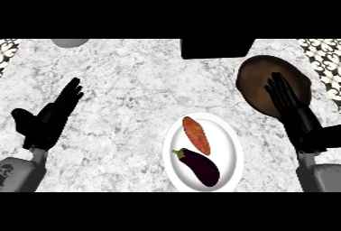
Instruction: Pick the sweet potato from the plate and place it in the pan
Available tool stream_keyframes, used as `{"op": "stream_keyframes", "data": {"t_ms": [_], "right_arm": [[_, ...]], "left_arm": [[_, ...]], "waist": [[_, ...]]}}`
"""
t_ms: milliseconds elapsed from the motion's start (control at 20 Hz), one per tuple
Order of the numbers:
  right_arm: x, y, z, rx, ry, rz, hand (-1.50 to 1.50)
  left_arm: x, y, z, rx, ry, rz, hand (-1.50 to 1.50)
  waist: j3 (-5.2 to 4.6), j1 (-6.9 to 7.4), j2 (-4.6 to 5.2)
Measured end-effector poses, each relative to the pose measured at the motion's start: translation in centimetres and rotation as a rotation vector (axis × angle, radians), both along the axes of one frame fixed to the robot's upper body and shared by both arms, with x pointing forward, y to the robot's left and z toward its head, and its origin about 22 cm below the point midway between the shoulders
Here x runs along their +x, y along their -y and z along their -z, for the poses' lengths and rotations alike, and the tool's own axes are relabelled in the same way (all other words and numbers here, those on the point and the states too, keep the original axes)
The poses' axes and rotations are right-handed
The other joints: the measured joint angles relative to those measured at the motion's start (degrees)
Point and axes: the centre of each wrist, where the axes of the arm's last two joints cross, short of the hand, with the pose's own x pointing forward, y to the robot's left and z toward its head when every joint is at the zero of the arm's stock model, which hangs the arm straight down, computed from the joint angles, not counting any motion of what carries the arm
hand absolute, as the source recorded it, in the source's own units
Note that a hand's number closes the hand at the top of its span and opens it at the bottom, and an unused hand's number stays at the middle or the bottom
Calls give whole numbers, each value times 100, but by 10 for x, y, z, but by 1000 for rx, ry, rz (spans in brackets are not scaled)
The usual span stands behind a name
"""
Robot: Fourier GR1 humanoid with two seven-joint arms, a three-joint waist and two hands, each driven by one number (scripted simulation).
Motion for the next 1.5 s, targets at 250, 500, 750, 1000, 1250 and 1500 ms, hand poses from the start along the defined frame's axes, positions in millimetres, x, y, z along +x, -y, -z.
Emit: {"op": "stream_keyframes", "data": {"t_ms": [250, 500, 750, 1000, 1250, 1500], "right_arm": [[23, -39, -26, 88, 84, -331, 150], [48, -43, -50, -66, 228, -589, 150], [66, 10, -51, -228, 327, -674, -150], [84, 30, -66, -437, 417, -691, -150], [105, 11, -84, -583, 482, -752, -150], [113, -36, -101, -789, 531, -865, -150]], "left_arm": [[12, 11, -12, -48, 46, -16, 0], [17, 31, -19, -122, 58, -64, 0], [13, 33, -17, -149, 51, -108, 0], [12, 32, -23, -160, 47, -116, 0], [7, 37, -26, -157, 45, -129, 0], [5, 33, -25, -154, 40, -143, 0]], "waist": [[39, 468, 3], [52, 646, 18], [55, 567, 23], [54, 564, 21], [46, 530, 0], [38, 476, -24]]}}
